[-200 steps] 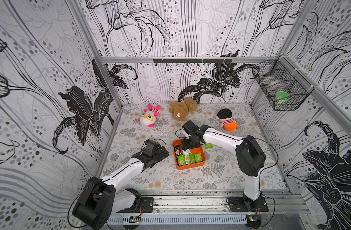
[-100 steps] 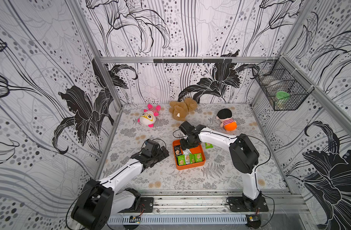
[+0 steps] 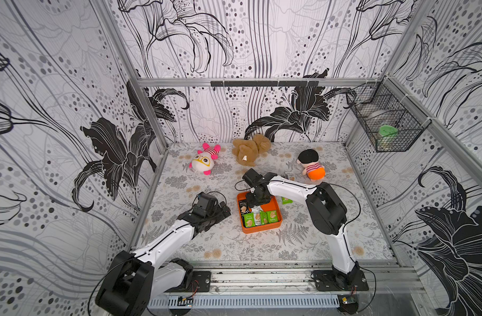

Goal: Take the cookies out of the storage box
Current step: Pick up the cookie from the storage box.

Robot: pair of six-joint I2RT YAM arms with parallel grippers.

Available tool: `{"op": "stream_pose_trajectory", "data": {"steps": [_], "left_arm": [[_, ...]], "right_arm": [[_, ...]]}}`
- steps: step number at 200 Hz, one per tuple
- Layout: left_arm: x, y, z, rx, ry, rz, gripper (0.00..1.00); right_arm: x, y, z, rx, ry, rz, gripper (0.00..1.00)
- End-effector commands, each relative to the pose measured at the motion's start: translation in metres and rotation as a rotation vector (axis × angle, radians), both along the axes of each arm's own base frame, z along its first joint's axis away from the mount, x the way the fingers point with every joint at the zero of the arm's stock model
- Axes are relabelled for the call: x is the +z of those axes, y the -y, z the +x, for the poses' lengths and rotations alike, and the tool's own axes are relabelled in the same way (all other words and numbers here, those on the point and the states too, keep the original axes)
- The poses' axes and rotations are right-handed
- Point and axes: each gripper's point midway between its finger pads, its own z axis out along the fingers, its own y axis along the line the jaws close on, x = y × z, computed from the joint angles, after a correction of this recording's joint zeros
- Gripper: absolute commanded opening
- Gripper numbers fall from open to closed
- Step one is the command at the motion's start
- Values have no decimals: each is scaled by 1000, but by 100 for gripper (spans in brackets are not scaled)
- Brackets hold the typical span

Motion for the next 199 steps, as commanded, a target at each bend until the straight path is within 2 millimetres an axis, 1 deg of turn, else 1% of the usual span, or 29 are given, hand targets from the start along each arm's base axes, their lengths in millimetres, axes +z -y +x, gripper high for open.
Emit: {"op": "stream_pose_trajectory", "data": {"steps": [1, 20, 35, 64, 81, 84, 97, 125, 146, 179, 199], "left_arm": [[-1, -4, -3, -4, 6, 8, 97], [-1, -4, -5, -4, 2, 5, 97], [-1, -5, -6, -2, 2, 7, 97], [-2, -6, -9, 10, 5, -4, 97], [-2, -6, -10, 12, 4, -10, 97], [-2, -6, -10, 12, 3, -10, 97], [1, -6, -11, 13, 6, -12, 97], [11, -4, -7, 1, 29, -22, 97], [22, 4, -3, -27, 41, -48, 97], [40, 11, 3, -47, 75, -72, 97], [46, 14, 4, -55, 85, -89, 97]], "right_arm": [[-8, 7, -3, -13, -15, -58, 60], [-11, 7, -2, -17, -18, -61, 58], [-11, 8, -2, -24, -16, -60, 54], [-4, 5, 1, -27, 0, -41, 44], [3, 2, 1, -29, 8, -20, 42], [11, -3, 6, -30, 25, -2, 42], [22, -6, 10, -38, 45, 18, 41], [46, -4, 16, -60, 99, 35, 41], [63, -2, 17, -64, 134, 54, 40], [88, -2, 18, -79, 172, 102, 39], [103, -1, 16, -87, 190, 131, 39]]}}
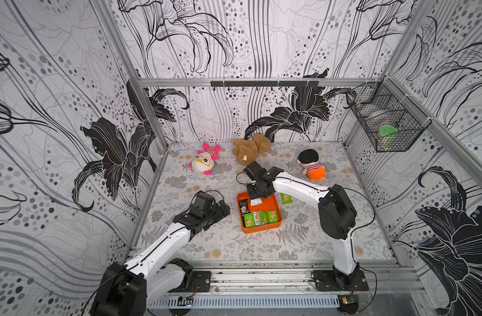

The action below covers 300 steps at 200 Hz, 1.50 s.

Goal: Take the cookies out of the storage box
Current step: Pick up the cookie from the storage box, then place the cookie at the center of the board.

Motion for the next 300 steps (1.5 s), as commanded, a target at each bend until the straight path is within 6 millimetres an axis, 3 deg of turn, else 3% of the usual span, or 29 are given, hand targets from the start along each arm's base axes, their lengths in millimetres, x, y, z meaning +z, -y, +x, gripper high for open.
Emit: {"op": "stream_pose_trajectory", "data": {"steps": [1, 15, 31, 61, 118, 156, 211, 260, 266, 300], "left_arm": [[20, 7, 6, -29, 45, -32, 97], [23, 11, 6, -35, 46, -48, 97], [27, 18, 6, -51, 49, -66, 97], [37, 39, 10, -99, 57, -66, 97], [48, 83, 32, -181, 66, -48, 97], [47, 105, 46, -223, 60, -26, 97], [44, 116, 61, -218, 60, -15, 97], [31, 107, 53, -183, 41, -11, 97], [29, 105, 52, -179, 39, -5, 97], [22, 98, 47, -162, 26, 6, 97]], "right_arm": [[28, 3, -1, -29, 43, 36, 39], [40, 6, -2, -34, 62, 47, 39], [41, 19, -6, -48, 71, 23, 39], [45, 53, -11, -81, 74, -7, 39], [26, 162, -21, -204, 18, -78, 39], [2, 214, -30, -251, -33, -106, 39], [-36, 228, -28, -249, -106, -107, 39], [-60, 232, -29, -233, -158, -112, 41], [-71, 234, -32, -234, -185, -125, 41], [-81, 233, -34, -228, -205, -119, 43]]}}
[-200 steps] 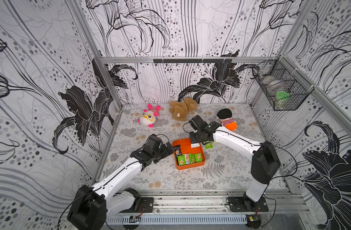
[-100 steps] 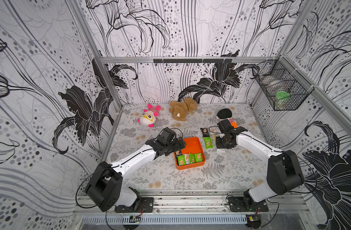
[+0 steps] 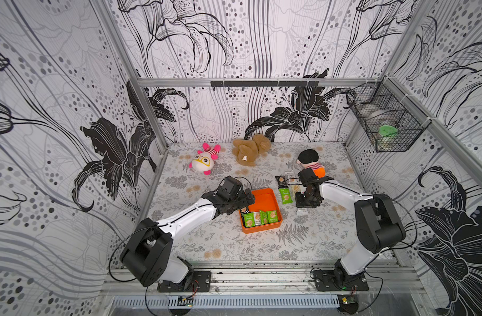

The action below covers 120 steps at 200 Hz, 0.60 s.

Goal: Take the cookies out of the storage box
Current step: Place the cookie at the center of the board.

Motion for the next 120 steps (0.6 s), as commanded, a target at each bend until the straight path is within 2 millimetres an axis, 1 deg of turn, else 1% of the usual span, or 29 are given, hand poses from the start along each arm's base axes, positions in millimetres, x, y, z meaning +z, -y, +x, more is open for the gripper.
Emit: {"op": "stream_pose_trajectory", "data": {"steps": [1, 19, 33, 47, 70, 78, 81, 89, 102, 120], "left_arm": [[5, -4, 2, 27, 35, -5, 97], [2, -6, 0, 36, 32, -4, 97], [2, -8, -2, 44, 34, -9, 97], [3, -11, -4, 53, 40, -13, 97], [1, -17, -8, 61, 48, 1, 97], [-1, -20, -9, 67, 48, 6, 97], [-2, -20, -10, 68, 48, 5, 97], [-4, -21, -12, 69, 48, 4, 97], [-8, -23, -14, 76, 46, 0, 97], [-17, -25, -17, 79, 35, 3, 97]], "right_arm": [[-10, -1, -5, 25, -25, 9, 43], [-13, 0, -6, 25, -34, 1, 48], [-11, 1, -6, 28, -36, -4, 54], [-4, 3, -4, 25, -33, -18, 59], [18, 4, 0, 11, -10, -19, 62], [22, 0, -1, 11, -17, -6, 62], [33, -1, 1, 8, 10, 7, 62], [43, -7, 1, 9, 26, 25, 62], [57, -22, -1, 27, 41, 60, 62], [68, -46, -9, 57, 44, 77, 62]]}}
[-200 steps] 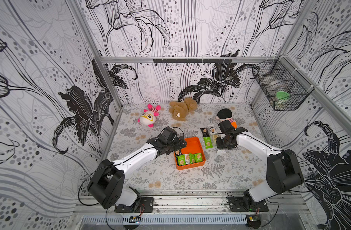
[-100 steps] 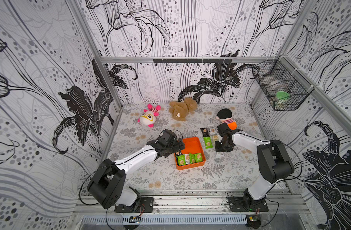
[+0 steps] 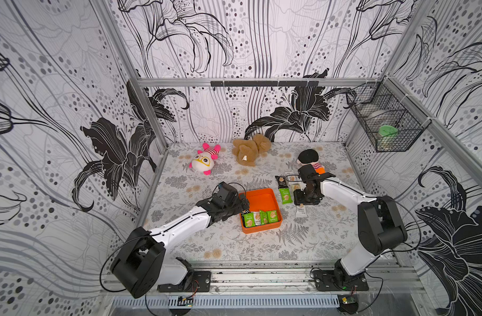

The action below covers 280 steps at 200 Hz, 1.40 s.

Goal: Take the cookies out of the storage box
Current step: Place the cookie at the center of the board, then pick up the cookie from the storage box.

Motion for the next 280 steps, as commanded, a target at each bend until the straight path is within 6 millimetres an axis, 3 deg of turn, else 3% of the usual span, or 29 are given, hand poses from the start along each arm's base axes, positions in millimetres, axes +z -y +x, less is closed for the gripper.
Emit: {"op": "stream_pose_trajectory", "data": {"steps": [1, 46, 80, 142, 226, 280], "left_arm": [[-3, -2, 2, 24, 28, -9, 97], [-16, -6, -3, 30, 18, -5, 97], [-19, -11, -8, 35, 19, -3, 97], [-17, -39, -18, 78, 48, 96, 97], [-20, -57, -21, 99, 47, 136, 97], [-20, -60, -17, 87, 39, 151, 97]], "right_arm": [[28, -32, -14, 30, 2, 50, 61], [45, -96, -37, 79, -1, 105, 58], [41, -119, -52, 96, -28, 70, 57], [11, -133, -69, 90, -104, -38, 57], [-16, -131, -58, 65, -137, -142, 56], [-27, -139, -51, 51, -145, -141, 46]]}}
